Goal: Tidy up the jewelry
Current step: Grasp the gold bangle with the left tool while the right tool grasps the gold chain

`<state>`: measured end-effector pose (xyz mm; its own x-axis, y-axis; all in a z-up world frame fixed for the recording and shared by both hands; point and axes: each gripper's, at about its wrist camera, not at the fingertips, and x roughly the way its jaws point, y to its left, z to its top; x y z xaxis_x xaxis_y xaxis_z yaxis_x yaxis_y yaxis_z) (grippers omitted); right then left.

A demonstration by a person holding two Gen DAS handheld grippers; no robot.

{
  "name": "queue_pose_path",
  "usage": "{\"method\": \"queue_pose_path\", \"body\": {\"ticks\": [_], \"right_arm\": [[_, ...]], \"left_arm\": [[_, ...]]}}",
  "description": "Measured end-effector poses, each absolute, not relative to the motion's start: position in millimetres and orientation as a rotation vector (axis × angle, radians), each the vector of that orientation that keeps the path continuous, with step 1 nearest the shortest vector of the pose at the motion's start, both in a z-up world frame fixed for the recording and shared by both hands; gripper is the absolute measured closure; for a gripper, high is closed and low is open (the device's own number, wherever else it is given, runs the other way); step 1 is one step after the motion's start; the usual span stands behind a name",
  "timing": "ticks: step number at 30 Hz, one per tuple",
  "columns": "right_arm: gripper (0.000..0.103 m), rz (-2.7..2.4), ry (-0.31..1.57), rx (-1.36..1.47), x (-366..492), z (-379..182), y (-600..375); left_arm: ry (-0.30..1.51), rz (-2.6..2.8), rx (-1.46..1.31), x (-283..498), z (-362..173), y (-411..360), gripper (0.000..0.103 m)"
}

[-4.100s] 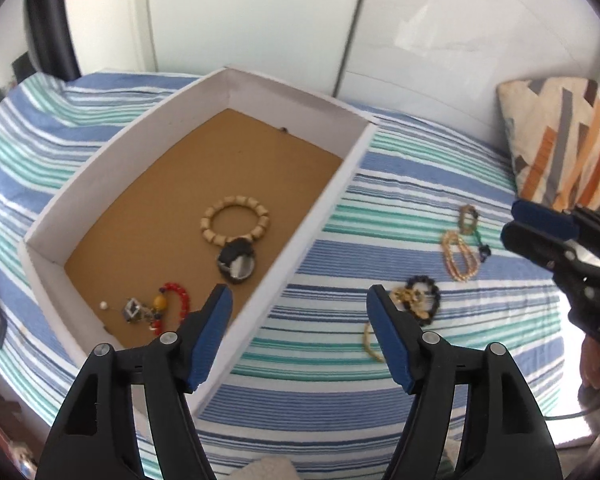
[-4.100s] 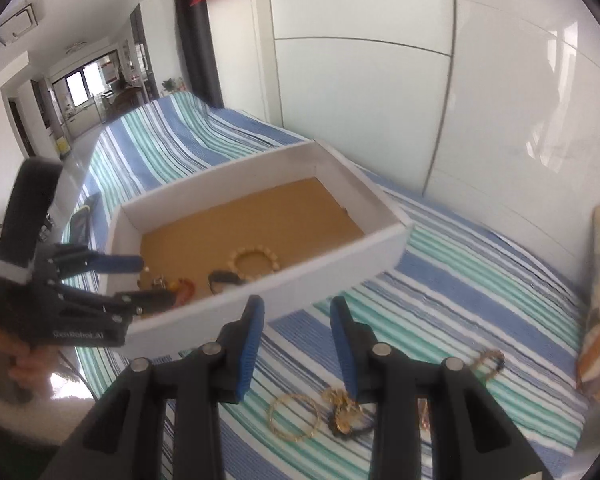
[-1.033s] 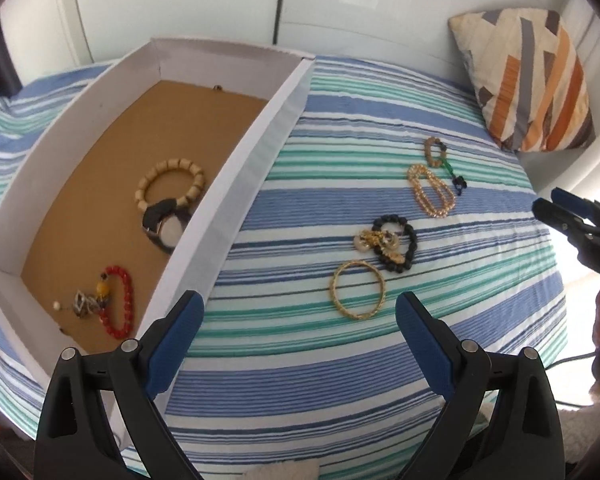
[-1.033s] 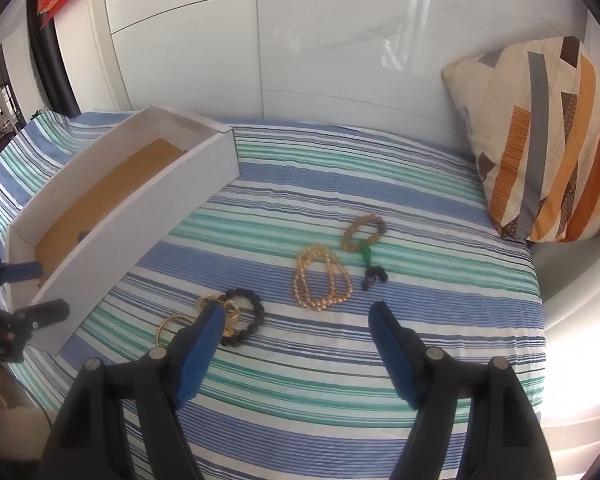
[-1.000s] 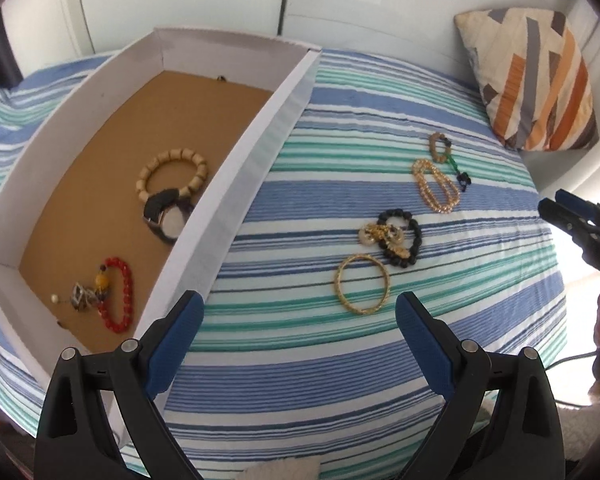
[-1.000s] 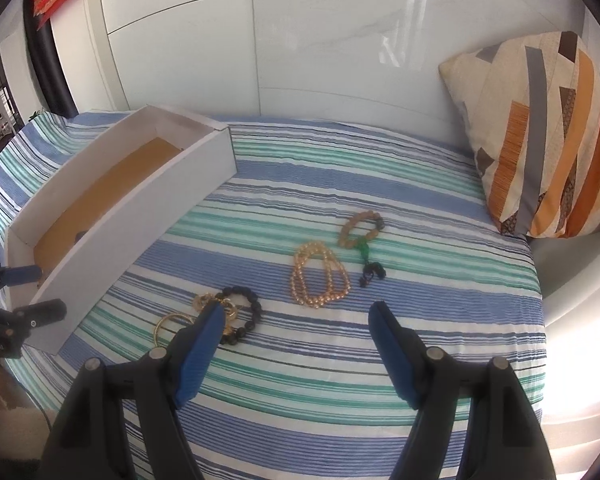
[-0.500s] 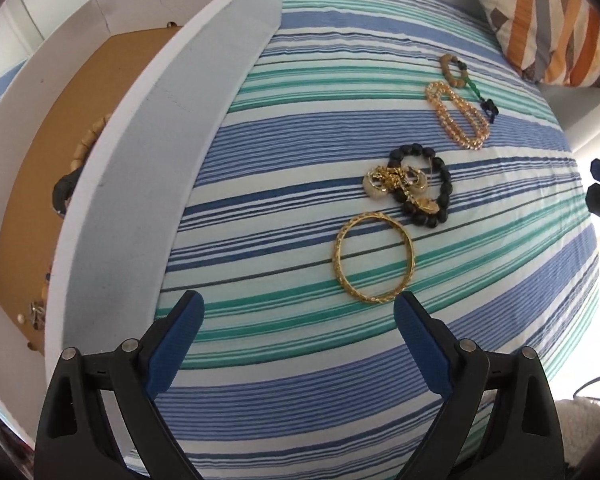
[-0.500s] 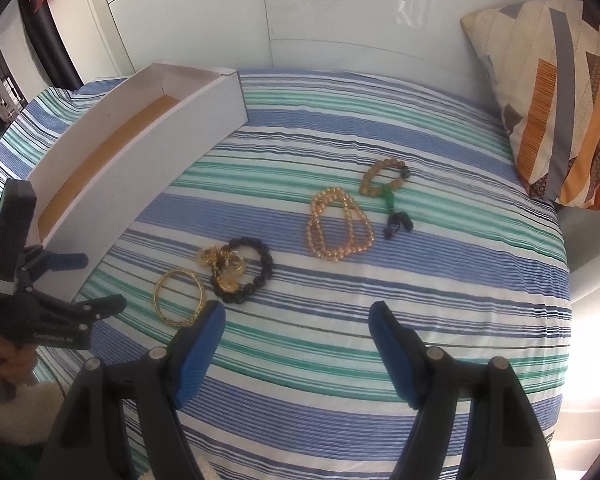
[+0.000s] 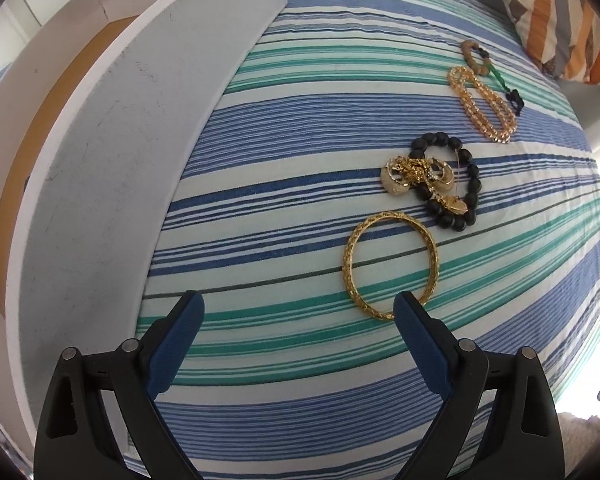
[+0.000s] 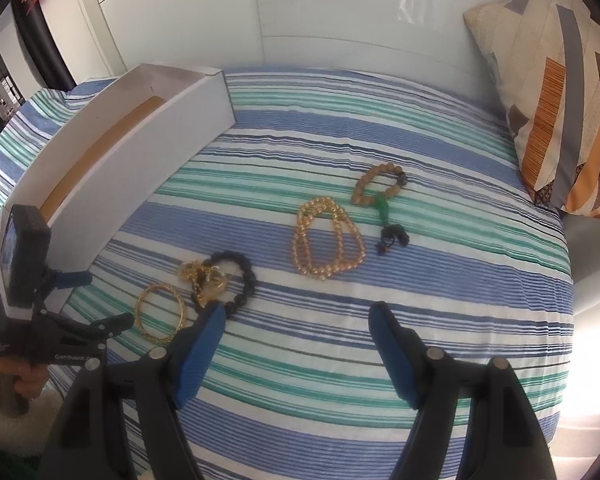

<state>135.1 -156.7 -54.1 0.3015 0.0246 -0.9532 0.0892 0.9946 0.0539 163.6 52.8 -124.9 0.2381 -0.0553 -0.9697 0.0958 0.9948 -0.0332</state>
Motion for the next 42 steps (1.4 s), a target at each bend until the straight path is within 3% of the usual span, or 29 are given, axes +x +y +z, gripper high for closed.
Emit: {"method": "queue_pose_path", "body": {"ticks": [18,21,24,29,32,34,35,37,40,41,42], "right_arm": [[0.028,-0.055,1.401,0.287,167.9,-117.1,-191.4],[0.047,-0.091,1.455,0.436,173.2,-139.5,-201.2],[0.047,-0.173,1.471,0.549,179.9,-158.7,-209.9],[0.047,-0.300,1.420,0.433,196.6,-162.2,-194.6],[0.060,-0.345,1.398,0.301,201.1,-163.0,-179.5],[0.077,-0.329,1.369,0.257,202.0,-161.0,-171.5],[0.093,-0.315,1.364,0.238,203.0,-159.6,-167.8],[0.095,-0.302,1.379,0.211,205.6,-159.5,-162.3],[0.095,-0.268,1.368,0.281,200.3,-152.9,-168.0],[0.095,-0.248,1.349,0.296,197.7,-145.2,-169.0],[0.095,-0.228,1.334,0.308,195.7,-137.3,-170.6]], "left_arm": [[1.344,-0.086,0.072,174.1,-137.5,43.5,0.008],[1.346,-0.079,0.102,176.1,-142.7,43.3,0.014],[1.347,-0.077,0.114,178.1,-147.8,41.9,0.017],[1.334,-0.076,0.092,180.0,-149.8,45.0,0.017],[1.326,-0.075,0.091,182.9,-151.0,42.6,0.019],[1.324,-0.080,0.089,183.5,-150.1,36.9,0.024],[1.322,-0.086,0.090,182.9,-149.2,35.2,0.029],[1.315,-0.102,0.102,179.3,-146.4,29.3,0.039],[1.296,-0.130,0.139,174.5,-139.0,14.9,0.074],[1.293,-0.141,0.148,173.8,-137.6,11.9,0.093],[1.293,-0.143,0.153,173.8,-137.0,10.7,0.096]]}}
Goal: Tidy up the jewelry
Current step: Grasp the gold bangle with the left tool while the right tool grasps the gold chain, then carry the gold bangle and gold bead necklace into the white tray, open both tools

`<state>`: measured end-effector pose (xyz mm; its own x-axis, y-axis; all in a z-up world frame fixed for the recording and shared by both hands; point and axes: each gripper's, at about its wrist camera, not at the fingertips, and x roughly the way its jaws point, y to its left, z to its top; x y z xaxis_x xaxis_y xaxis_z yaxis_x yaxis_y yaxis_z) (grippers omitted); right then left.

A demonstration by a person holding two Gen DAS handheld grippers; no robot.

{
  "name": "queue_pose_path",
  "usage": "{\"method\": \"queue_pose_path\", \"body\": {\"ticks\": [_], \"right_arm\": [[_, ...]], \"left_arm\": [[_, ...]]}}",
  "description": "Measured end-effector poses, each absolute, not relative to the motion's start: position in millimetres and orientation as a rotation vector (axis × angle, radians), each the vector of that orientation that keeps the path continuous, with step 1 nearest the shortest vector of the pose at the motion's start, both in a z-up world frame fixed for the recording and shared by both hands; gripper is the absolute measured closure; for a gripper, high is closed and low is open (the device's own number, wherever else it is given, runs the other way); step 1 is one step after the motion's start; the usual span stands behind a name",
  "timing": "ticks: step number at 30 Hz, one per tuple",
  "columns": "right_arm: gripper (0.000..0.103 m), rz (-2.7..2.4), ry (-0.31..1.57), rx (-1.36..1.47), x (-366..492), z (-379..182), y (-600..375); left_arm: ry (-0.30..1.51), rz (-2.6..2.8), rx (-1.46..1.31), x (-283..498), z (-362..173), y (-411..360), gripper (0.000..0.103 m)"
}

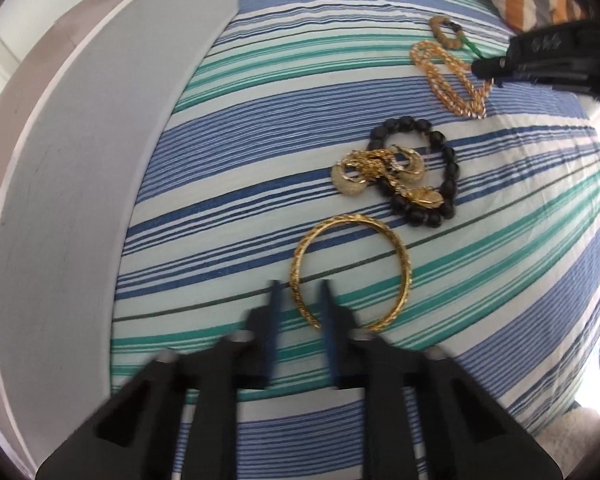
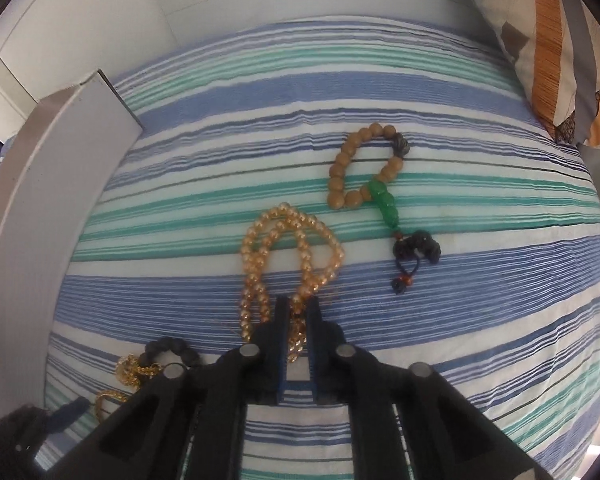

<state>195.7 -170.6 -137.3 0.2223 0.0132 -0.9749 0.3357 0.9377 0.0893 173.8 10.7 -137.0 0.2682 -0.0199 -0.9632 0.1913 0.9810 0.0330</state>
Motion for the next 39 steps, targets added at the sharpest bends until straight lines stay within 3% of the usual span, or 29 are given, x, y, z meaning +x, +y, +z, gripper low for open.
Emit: {"method": "queue_pose_path", "body": {"ticks": [8,16,39], "right_arm": [[0.095,-0.105,1.247,0.452,171.4,-63.6,-193.4],[0.095,-0.051,1.232,0.546,164.2,-34.0,-209.2],[0.095,0.330,1.034,0.300,215.7,101.8,-91.8]], "left_arm": [[1.299,-0.168,-0.038,174.6,-118.5,43.8,0.099],[1.276,-0.190,-0.189,164.5,-78.3,83.5,0.099],[1.086,-0.014,-0.366,123.3,37.1,163.0,0.099]]}}
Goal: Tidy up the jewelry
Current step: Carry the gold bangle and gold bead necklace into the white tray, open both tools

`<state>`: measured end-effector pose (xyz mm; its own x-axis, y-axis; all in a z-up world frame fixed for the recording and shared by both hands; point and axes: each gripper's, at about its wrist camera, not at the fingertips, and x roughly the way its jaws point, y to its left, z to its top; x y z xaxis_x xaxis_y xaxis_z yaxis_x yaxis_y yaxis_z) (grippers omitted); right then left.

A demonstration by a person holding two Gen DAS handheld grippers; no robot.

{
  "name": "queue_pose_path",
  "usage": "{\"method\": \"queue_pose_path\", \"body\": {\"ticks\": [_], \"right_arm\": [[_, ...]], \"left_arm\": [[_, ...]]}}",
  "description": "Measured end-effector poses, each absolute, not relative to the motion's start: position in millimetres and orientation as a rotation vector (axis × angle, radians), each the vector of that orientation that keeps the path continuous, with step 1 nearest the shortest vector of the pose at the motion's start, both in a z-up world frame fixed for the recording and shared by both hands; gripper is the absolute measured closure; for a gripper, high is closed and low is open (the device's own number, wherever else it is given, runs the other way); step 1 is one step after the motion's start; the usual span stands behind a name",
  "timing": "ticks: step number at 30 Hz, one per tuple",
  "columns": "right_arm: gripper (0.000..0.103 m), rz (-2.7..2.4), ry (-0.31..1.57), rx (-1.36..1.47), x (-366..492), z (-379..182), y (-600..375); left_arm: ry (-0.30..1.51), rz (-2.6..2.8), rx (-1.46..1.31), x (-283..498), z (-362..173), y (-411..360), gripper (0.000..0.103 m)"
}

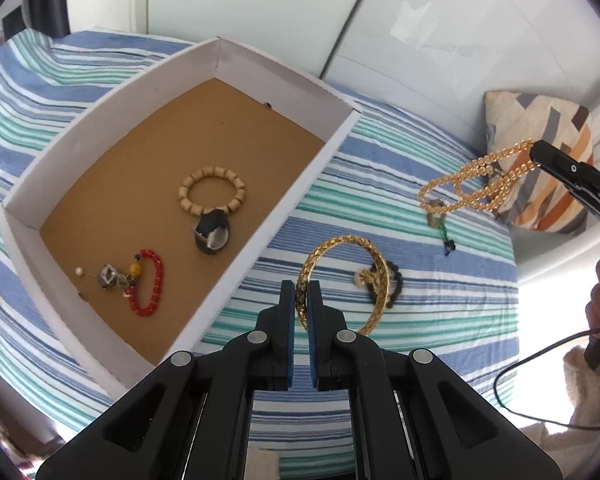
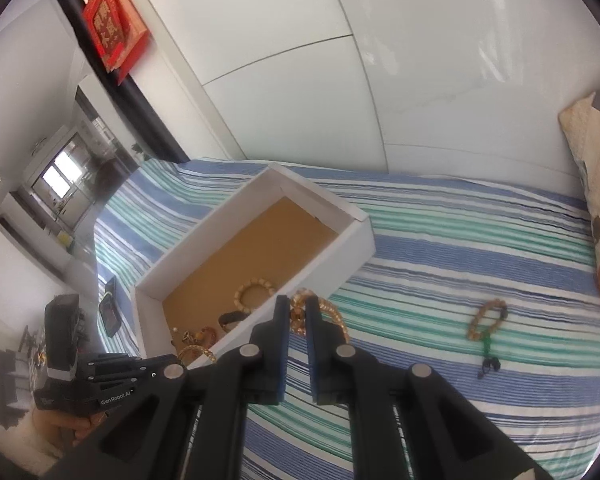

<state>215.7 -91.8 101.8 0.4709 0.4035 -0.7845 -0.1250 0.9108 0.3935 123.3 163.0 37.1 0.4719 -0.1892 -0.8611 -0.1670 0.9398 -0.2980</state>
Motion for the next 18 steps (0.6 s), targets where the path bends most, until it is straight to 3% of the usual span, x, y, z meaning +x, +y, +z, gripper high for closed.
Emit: {"method": "queue_pose_path", "body": {"ticks": [11,18], "right_arm": [[0.095,0.581,0.995,0.190,271.0,132.8,-2.4],[0.095,0.708,1.029,0.146,318.4,114.8,68.3]], "left_arm": [[1.026,0.237,-0.486,109.4,47.7,252.2,0.099],[1.024,0.384,-0.532,124.4,28.3,303.7,0.099]]}}
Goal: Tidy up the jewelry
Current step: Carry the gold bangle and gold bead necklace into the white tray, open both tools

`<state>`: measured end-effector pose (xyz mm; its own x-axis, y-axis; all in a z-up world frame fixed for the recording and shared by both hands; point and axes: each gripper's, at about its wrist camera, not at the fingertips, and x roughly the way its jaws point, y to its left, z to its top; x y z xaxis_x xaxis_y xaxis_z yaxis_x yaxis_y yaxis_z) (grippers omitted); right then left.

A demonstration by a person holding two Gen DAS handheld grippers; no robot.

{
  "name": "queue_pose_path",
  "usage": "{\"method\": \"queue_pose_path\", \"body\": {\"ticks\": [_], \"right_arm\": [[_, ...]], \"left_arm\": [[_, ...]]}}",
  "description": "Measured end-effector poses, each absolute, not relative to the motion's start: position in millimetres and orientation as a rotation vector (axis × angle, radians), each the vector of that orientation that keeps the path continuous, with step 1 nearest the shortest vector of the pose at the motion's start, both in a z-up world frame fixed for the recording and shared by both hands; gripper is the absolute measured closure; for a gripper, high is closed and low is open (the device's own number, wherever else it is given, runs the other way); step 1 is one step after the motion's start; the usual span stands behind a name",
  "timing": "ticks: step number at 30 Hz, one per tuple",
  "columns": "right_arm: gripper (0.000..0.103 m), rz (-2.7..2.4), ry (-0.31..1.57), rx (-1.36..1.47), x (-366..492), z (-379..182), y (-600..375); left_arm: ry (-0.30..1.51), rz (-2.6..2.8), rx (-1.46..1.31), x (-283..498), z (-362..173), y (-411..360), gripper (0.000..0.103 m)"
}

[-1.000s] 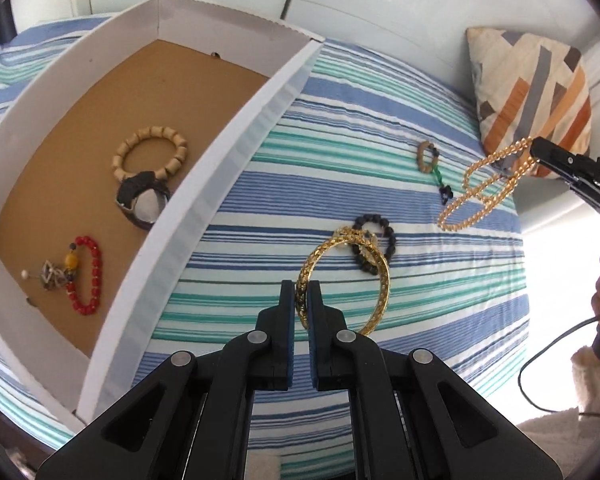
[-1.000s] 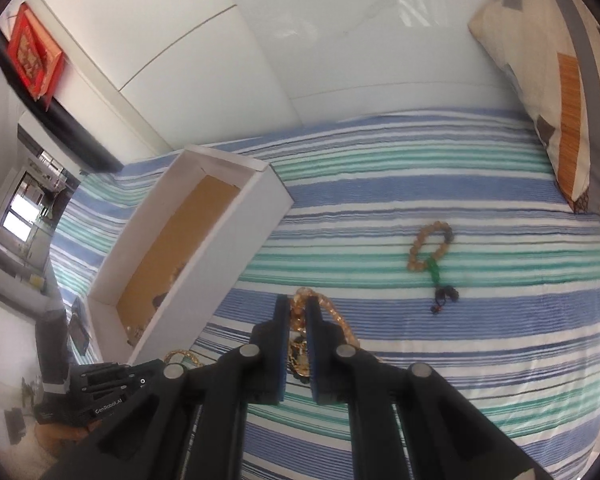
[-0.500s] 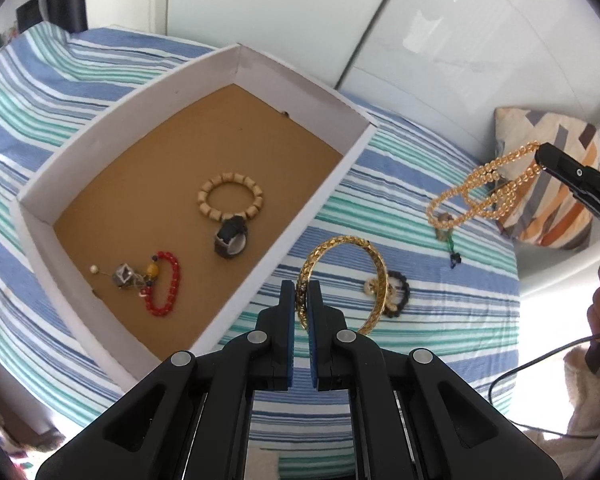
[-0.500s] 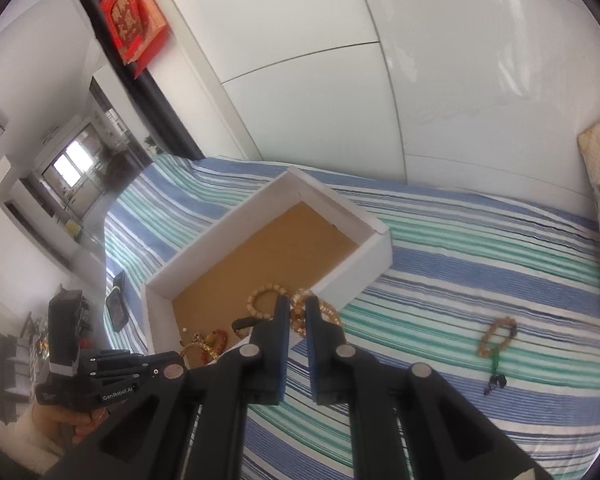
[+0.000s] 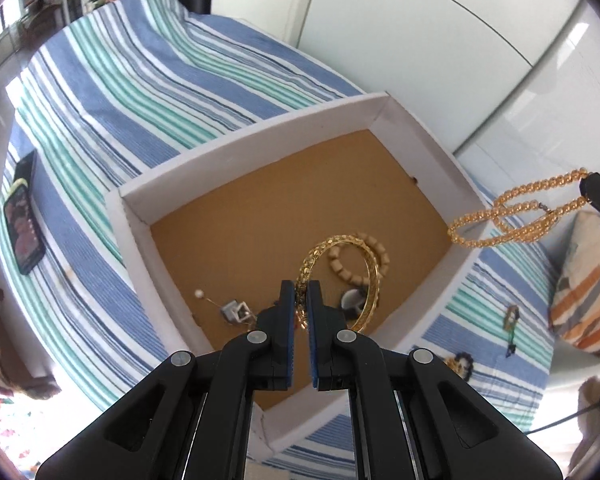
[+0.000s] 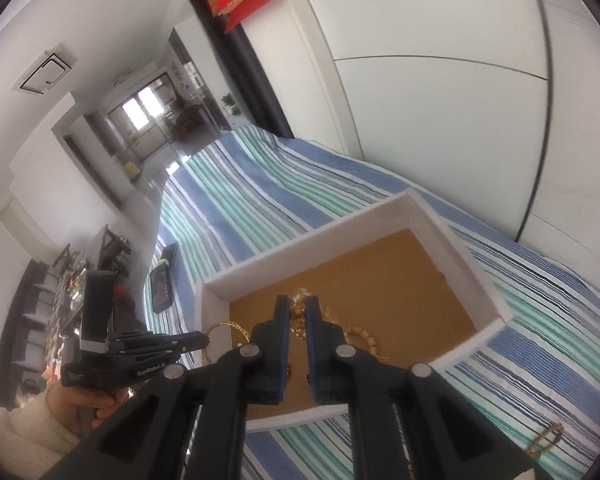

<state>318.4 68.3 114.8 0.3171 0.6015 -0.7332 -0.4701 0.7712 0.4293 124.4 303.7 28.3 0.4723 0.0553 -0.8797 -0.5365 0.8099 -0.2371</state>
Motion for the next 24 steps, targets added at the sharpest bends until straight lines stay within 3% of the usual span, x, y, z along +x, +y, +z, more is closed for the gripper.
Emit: {"method": "queue_pose_path", "body": {"ticks": [17,19,21,22,24], "right_arm": [[0.093,0.735,1.215,0.002,399.9,-34.0,213.3],[0.091,0.711,1.214,-0.012,401.9,-46.1,215.3],[0.054,0.652,1.198,-0.058,398.1,-50.9,213.7],[0.048,0.628,1.186,-0.068,395.9,-49.4,209.1],[0.046,0.590,1.157,-0.074,388.3,-42.8,198.4]], "left_arm": [[1.144,0.551,-0.611,163.9,-75.7,366.5,0.097],[1.162,0.573,-0.600,163.6,-84.4,366.4,0.085],[1.169,0.589,-0.594,159.6,-86.9,363.8,0.041],[1.158,0.597,-0.590,155.4,-85.1,361.4,0.035],[1.152,0.602,-0.573,149.5,-80.8,355.8,0.026]]}}
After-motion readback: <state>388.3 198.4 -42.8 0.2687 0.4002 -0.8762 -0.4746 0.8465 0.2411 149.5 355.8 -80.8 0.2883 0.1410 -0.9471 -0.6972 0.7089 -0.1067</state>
